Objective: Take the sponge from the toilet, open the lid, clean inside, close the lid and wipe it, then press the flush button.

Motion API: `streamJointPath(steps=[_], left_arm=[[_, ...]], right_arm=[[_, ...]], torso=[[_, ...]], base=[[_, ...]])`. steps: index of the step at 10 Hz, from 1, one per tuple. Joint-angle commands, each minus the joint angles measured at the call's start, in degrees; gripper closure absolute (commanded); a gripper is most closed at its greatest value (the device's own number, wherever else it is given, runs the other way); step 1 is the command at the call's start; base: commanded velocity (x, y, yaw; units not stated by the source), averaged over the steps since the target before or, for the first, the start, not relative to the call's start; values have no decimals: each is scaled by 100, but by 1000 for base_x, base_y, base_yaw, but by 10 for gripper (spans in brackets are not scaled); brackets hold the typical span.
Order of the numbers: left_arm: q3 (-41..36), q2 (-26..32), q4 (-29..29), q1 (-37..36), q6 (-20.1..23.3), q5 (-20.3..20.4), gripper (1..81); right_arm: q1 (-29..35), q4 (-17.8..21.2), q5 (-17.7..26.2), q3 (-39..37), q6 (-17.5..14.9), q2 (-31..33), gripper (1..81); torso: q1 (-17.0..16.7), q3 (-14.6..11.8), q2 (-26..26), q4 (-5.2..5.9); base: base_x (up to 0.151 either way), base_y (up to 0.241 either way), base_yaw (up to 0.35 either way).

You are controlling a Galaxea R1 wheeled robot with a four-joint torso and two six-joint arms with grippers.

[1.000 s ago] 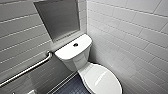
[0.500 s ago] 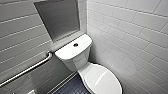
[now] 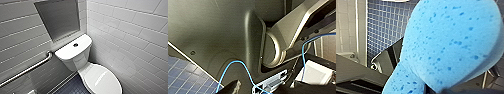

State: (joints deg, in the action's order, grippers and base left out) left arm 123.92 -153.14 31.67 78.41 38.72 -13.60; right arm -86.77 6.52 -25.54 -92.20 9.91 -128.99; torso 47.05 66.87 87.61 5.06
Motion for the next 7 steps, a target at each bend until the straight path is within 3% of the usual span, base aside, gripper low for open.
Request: streamJointPath(steps=[1, 3, 5, 7], left_arm=[[-52, 37, -3, 12, 13, -608, 10], [247, -121, 15, 13, 13, -608, 10], [589, -376, -3, 21, 5, -609, 10], [835, -534, -3, 135, 13, -608, 10]], right_arm=[[672, -204, 137, 1442, 2, 1275, 811], [1323, -195, 189, 2312, -16, 1987, 811], [2166, -99, 303, 2691, 2, 2488, 811], [3256, 261, 1137, 2647, 2, 2481, 811]], torso=[[0, 0, 0, 0], [0, 0, 0, 0], [0, 0, 0, 0], [0, 0, 0, -2]], base=[[0, 0, 0], [0, 0, 0], [0, 0, 0], [0, 0, 0]])
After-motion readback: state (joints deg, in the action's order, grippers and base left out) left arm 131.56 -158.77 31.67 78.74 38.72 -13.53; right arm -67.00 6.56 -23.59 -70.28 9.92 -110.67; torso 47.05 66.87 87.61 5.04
